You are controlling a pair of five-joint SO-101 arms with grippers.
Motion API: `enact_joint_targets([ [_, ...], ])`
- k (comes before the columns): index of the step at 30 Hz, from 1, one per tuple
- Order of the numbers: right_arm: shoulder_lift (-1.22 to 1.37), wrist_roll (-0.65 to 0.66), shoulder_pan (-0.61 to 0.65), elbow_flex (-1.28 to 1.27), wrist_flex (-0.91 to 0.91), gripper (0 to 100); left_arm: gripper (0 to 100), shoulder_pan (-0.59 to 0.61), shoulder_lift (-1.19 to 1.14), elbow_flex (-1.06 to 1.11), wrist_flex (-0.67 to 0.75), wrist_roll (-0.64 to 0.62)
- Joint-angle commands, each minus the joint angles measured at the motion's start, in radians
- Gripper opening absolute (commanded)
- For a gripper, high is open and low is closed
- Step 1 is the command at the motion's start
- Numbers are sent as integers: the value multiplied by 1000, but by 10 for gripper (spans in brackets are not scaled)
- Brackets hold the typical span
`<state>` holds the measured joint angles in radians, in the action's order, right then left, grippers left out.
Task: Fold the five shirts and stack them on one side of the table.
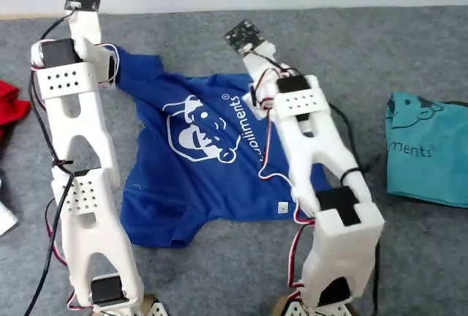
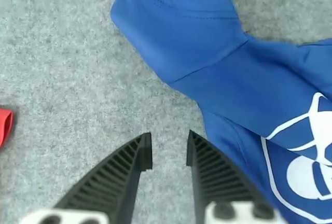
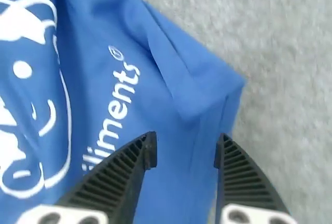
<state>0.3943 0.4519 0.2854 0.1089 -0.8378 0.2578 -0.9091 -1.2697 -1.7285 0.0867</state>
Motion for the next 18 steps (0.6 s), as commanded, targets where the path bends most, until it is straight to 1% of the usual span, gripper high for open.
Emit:
enact_joint_targets([
  [1, 19, 11, 7, 49, 71, 200, 115, 6, 5, -5, -23, 0],
  [6, 130, 74, 5, 118, 113, 199, 115, 12, 8, -5, -25, 0],
  [10, 289, 78, -21, 305, 101, 199, 115, 12, 6, -5, -25, 0],
  [14, 450, 80, -41, 540, 33, 194, 115, 11, 6, -5, -25, 0],
  [16, 521, 81, -47, 663, -27, 153, 115, 11, 6, -5, -25, 0],
  [18, 587, 81, -59, 778, -85, 87, 115, 11, 6, -5, -25, 0],
])
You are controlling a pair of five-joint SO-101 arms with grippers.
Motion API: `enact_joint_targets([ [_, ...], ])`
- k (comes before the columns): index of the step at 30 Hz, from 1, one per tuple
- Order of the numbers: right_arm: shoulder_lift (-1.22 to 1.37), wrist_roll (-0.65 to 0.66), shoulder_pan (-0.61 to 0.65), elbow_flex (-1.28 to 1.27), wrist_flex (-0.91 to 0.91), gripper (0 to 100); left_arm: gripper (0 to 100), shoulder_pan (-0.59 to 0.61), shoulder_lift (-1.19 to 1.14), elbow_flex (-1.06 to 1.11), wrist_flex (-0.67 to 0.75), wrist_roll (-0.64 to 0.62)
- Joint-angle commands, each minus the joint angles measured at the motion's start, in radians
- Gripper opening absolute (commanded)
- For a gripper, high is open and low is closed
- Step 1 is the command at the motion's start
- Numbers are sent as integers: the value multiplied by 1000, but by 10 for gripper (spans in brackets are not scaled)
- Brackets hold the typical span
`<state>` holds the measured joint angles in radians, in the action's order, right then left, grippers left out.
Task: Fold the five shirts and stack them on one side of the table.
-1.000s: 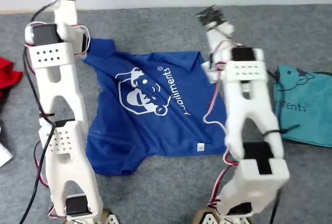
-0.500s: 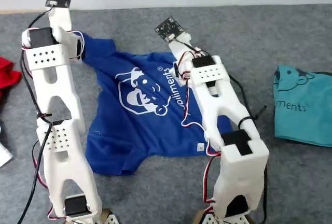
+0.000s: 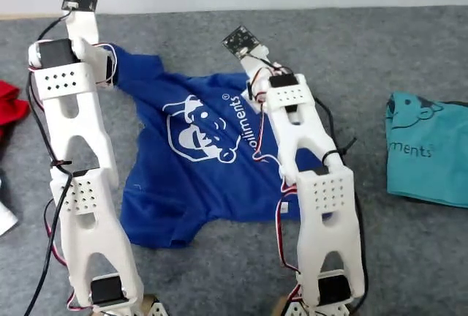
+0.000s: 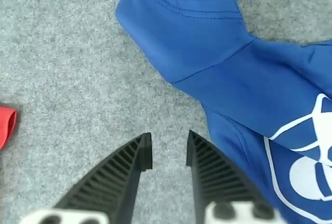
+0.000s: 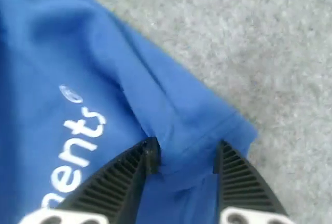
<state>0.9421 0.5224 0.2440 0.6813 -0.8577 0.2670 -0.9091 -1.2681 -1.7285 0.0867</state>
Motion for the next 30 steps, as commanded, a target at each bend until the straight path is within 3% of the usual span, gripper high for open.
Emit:
enact_joint_targets([
  [1, 65, 11, -24, 261, -93, 61, 115, 2, 6, -7, -25, 0],
  [10, 180, 11, -82, 724, -421, 35, 115, -8, 8, -7, -25, -6],
  [17, 185, 15, -76, 941, -676, 35, 115, -26, 35, -8, -25, -6],
  [22, 173, 112, -64, 1002, -940, 35, 115, -51, 117, -12, -25, -3],
  [30, -10, 107, -64, 862, -940, 35, 117, -86, 226, -8, -25, -3],
])
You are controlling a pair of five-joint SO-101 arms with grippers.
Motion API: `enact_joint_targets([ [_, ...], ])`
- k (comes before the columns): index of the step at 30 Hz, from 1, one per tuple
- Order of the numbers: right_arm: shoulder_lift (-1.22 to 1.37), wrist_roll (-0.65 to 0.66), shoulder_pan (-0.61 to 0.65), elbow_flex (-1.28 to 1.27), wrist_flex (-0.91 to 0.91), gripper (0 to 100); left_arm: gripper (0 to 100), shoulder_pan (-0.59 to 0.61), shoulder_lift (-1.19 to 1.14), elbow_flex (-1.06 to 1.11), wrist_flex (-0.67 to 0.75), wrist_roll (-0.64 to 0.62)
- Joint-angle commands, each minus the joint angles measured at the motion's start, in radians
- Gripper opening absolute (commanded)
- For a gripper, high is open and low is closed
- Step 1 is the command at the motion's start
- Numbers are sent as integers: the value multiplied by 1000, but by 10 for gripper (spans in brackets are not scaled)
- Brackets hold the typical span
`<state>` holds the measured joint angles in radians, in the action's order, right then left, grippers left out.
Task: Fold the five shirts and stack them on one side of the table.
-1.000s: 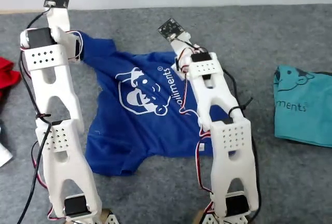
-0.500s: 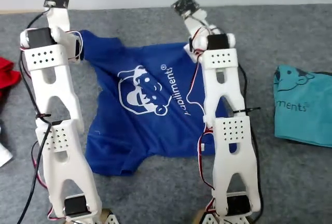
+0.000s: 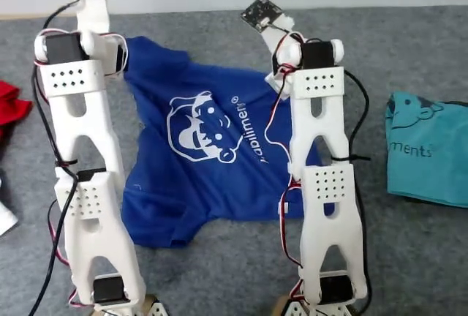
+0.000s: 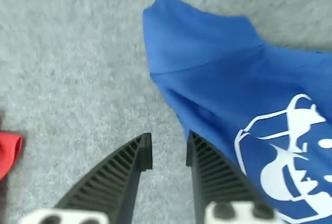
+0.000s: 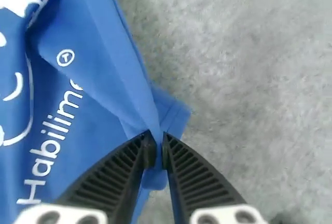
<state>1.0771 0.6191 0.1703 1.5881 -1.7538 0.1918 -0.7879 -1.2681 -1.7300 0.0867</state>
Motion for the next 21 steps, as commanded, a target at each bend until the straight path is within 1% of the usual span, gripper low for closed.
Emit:
enact_joint_targets([
  [1, -183, 11, 13, -89, -44, 35, 118, -12, 118, -8, -23, -3],
  [4, -314, 12, 15, -262, -44, 35, 118, -12, 152, -8, -23, -3],
  [8, -519, 12, 15, -559, -42, 35, 118, -9, 173, -7, -23, -3],
  [13, -740, 12, 56, -942, -36, 35, 118, -12, 175, -7, -25, -3],
  [17, -819, 14, 105, -1201, -33, 35, 119, -18, 175, -7, -25, -3],
  [21, -858, 8, 127, -1384, -2, 35, 119, -41, 164, 4, -21, -3],
])
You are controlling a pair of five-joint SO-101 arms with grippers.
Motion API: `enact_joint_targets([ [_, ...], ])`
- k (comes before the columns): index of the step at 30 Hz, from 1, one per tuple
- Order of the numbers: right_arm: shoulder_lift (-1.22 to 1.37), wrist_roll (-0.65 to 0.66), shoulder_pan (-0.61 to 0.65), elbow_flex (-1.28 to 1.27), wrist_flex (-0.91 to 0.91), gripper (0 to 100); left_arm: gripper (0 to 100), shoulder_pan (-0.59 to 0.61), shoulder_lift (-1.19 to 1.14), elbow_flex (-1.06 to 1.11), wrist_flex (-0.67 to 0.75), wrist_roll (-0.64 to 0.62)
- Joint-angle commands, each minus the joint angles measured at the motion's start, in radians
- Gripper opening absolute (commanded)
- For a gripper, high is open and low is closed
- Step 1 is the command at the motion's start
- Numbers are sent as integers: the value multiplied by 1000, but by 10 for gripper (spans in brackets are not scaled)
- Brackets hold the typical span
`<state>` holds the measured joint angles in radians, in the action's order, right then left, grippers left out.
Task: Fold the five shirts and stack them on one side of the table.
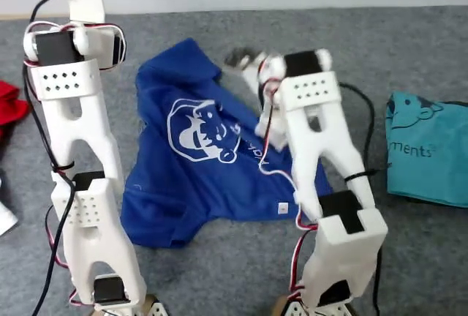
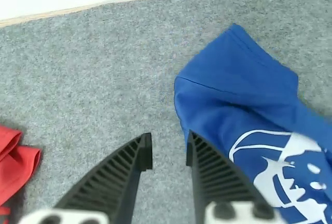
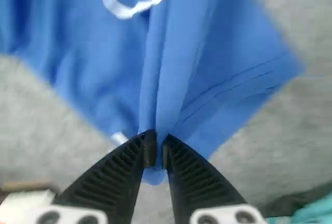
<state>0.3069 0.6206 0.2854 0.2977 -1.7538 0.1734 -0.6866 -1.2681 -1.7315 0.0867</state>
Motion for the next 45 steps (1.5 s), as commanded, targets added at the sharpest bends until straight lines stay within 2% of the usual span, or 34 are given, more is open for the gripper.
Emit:
enact_joint_targets([
  [1, -101, 5, 12, -129, 12, 35, 119, -35, 63, 18, -17, -2],
  [14, -213, 3, 13, -485, 211, 35, 119, -173, 48, 335, 374, 23],
  [21, -217, 2, 51, -552, 236, 35, 122, -229, -167, 335, 519, 68],
  [26, -217, -20, 56, -551, 237, 35, 185, -238, -328, 249, 433, 84],
  [35, -217, -20, 56, -548, 237, 35, 181, -239, -486, -5, 144, 213],
  [39, -217, -26, 56, -546, 237, 35, 93, -235, -509, -27, 40, 319],
  [42, -217, -40, 56, -546, 237, 35, 4, -230, -503, -27, -21, 342],
  [45, -217, -40, 56, -546, 237, 35, 2, -193, -471, -24, -25, 338],
])
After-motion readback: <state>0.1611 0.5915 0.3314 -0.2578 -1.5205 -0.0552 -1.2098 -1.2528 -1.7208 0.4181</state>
